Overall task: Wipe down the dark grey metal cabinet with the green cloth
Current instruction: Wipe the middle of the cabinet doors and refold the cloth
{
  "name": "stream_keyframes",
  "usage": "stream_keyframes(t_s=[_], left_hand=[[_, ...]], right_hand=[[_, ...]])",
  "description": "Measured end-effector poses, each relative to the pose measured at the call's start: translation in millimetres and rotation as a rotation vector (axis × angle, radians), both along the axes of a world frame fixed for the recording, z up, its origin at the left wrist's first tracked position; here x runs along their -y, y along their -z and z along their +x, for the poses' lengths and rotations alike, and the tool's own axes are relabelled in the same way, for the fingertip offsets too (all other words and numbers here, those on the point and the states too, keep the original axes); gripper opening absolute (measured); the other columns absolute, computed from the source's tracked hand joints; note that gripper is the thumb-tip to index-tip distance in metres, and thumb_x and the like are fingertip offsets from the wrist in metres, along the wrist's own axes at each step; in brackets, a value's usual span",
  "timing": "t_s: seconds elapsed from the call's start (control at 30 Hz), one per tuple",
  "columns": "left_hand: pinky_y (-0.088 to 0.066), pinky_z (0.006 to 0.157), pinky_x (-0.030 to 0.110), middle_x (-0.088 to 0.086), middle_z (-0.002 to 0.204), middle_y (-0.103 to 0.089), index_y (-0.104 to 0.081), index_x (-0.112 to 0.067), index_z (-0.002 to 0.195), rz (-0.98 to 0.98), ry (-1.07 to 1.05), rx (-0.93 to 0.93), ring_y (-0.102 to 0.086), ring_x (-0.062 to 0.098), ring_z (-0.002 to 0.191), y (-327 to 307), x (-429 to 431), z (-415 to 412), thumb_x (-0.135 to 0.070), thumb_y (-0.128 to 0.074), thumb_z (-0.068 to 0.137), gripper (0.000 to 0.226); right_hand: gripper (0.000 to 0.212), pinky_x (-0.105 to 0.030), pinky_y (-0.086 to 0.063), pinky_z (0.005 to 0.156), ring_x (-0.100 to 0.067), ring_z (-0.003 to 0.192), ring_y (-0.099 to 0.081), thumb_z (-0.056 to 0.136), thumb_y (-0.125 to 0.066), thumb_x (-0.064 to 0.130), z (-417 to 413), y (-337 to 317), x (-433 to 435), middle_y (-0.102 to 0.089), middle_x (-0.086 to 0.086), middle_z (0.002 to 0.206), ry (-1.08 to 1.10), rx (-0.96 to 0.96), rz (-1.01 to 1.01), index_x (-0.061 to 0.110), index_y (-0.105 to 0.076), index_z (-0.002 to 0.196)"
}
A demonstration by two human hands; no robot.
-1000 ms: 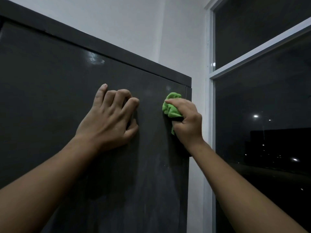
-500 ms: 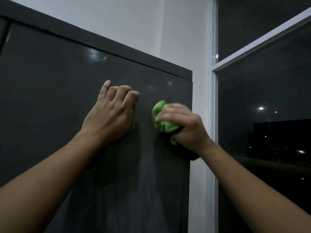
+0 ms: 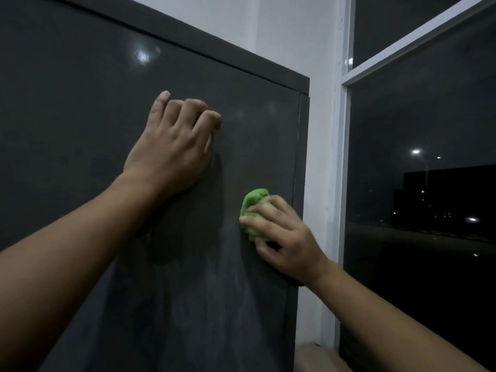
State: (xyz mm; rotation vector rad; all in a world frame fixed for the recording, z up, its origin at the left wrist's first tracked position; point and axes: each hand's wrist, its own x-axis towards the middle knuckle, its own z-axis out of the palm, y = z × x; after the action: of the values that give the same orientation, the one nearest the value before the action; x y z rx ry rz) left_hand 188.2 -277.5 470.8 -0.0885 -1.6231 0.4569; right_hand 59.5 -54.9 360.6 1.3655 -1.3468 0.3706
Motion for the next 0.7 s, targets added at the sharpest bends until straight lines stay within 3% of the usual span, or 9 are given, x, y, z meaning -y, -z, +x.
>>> stream_keyframes(t_s=[0.17,0.27,0.37,0.5,0.7], left_hand=[[-0.015,0.117,0.058,0.021,0.123,-0.046,-0.049,-0.009,0.125,-0.005,-0.022,-0.011,-0.041,0.041,0.111,0.6,0.8,1.3,-0.027,-0.037,0.099,0.034],[-0.016,0.116,0.059,0.023,0.123,-0.045,-0.050,-0.008,0.124,-0.005,-0.042,-0.012,-0.040,0.042,0.110,1.1,0.4,1.7,-0.028,-0.036,0.099,0.035],[-0.016,0.117,0.059,0.024,0.126,-0.044,-0.051,-0.007,0.124,-0.002,-0.068,-0.006,-0.041,0.044,0.112,0.7,1.1,2.5,-0.031,-0.032,0.099,0.040],[-0.017,0.116,0.060,0.024,0.126,-0.045,-0.053,-0.007,0.122,-0.008,-0.071,-0.024,-0.041,0.045,0.112,0.7,1.7,1.4,-0.029,-0.034,0.100,0.036],[-0.015,0.116,0.059,0.024,0.126,-0.043,-0.051,-0.008,0.123,-0.011,-0.078,-0.017,-0.041,0.045,0.113,-0.3,-0.1,2.7,-0.029,-0.034,0.100,0.036]], right_hand=[[0.029,-0.040,-0.047,0.105,-0.031,0.110,-0.062,0.096,-0.065,0.008,17.9,-13.5,-12.5,-0.066,-0.018,0.123,0.065,-0.106,0.209,0.001,-0.069,0.124],[0.042,-0.037,-0.050,0.104,-0.024,0.116,-0.064,0.092,-0.070,0.009,28.0,-43.0,-8.6,-0.067,-0.014,0.127,0.015,0.074,-0.100,0.002,-0.062,0.133],[0.053,-0.016,-0.040,0.106,-0.018,0.119,-0.059,0.090,-0.070,0.020,37.0,-48.2,19.2,-0.063,-0.011,0.130,0.061,0.249,-0.331,0.007,-0.057,0.140],[0.048,-0.024,-0.045,0.096,-0.022,0.109,-0.059,0.086,-0.067,0.028,41.9,-22.9,43.1,-0.060,-0.011,0.120,0.125,0.217,-0.368,0.008,-0.065,0.130],[0.045,-0.036,-0.050,0.099,-0.029,0.108,-0.059,0.082,-0.075,0.022,42.1,33.3,38.6,-0.064,-0.013,0.116,0.114,0.090,-0.047,0.005,-0.068,0.123]])
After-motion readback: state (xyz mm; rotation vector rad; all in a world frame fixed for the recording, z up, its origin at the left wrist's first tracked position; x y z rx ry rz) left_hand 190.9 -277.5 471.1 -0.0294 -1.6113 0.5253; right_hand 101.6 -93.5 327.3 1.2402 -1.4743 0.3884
